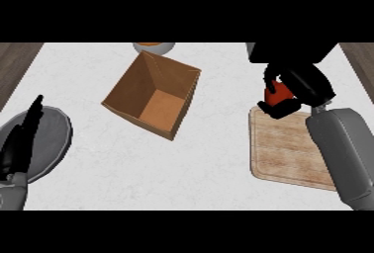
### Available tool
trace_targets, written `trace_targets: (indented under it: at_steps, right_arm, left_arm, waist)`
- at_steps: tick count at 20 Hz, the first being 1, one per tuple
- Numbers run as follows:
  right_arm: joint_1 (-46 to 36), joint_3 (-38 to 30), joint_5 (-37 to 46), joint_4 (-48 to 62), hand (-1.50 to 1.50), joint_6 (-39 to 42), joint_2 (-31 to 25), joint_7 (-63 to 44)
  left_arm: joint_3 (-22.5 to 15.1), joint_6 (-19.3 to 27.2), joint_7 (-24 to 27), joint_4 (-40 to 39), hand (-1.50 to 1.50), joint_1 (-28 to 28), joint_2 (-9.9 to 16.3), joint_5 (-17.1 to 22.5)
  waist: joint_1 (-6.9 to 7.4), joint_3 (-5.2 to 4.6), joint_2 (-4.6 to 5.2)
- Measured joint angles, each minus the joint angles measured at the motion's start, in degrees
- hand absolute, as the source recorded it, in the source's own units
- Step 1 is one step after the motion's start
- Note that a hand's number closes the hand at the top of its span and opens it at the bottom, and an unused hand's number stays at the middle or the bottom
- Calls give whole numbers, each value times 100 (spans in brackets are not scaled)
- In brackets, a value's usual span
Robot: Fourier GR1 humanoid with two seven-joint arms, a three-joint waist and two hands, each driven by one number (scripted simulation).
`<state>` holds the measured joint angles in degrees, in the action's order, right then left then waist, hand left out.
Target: Pick the bell pepper from the cutting board and place it in the cardboard box
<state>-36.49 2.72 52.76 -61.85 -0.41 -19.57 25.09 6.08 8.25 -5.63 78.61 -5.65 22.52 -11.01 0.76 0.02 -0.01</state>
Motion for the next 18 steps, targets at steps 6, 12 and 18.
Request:
trace_targets:
  at_steps: [6, 12, 18]
  right_arm:
    - [-467, 59, -311, -466, 150, 478, 418, -134]
    - [-1071, 71, -650, -443, 150, 1014, 1137, -762]
    - [-1806, 146, -1051, 9, 150, 920, 1741, -1614]
  left_arm:
    - [184, -157, 212, -174, 0, 20, 65, 84]
    - [176, -164, 146, -169, 0, -52, 10, 7]
    - [216, -237, 212, -164, 0, 0, -20, 6]
  waist:
    - [-39, -3, -5]
    - [-19, -4, -3]
    - [31, -4, 6]
